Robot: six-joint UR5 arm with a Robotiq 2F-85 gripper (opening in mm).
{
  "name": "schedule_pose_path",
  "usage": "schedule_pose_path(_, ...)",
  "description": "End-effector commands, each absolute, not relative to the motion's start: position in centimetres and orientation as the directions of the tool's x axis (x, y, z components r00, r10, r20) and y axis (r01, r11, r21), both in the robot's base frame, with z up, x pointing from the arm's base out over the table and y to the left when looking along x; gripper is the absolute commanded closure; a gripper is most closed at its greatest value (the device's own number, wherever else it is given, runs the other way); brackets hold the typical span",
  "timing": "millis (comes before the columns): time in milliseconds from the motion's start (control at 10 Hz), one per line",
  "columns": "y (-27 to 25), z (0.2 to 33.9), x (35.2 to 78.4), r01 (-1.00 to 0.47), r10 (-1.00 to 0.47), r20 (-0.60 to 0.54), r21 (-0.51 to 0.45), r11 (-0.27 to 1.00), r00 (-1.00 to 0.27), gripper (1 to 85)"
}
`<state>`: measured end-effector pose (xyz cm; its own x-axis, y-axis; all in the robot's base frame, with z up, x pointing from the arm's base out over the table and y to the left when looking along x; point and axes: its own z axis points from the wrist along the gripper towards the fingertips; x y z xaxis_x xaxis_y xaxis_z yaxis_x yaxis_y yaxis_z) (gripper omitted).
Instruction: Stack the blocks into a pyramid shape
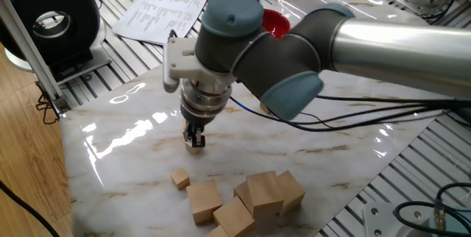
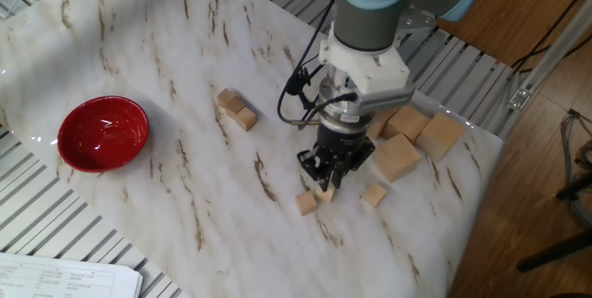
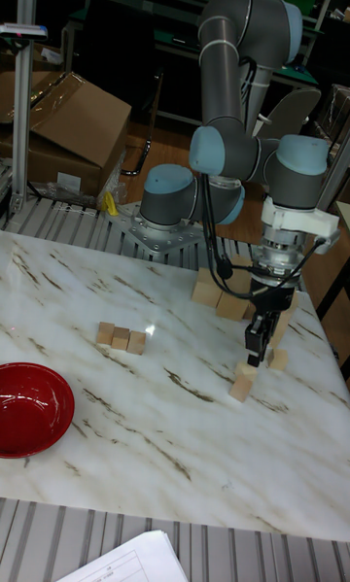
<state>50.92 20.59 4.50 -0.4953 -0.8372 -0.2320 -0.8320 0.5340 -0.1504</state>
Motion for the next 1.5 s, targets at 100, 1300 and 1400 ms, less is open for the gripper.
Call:
schedule_pose_path(100, 20.9, 3.7, 53.3, -0.828, -0.830, -0.258, -0.153, 0.540, -0.494, 58.7)
schedule_pose_path(1300, 22.0, 5.4, 51.3, -0.662, -0.634, -0.243, 0.052, 0.748, -0.735, 51.7)
schedule_pose_path(1400, 22.7, 5.5, 51.5, -0.609, -0.572, -0.260, 0.087, 0.788, -0.778, 51.0)
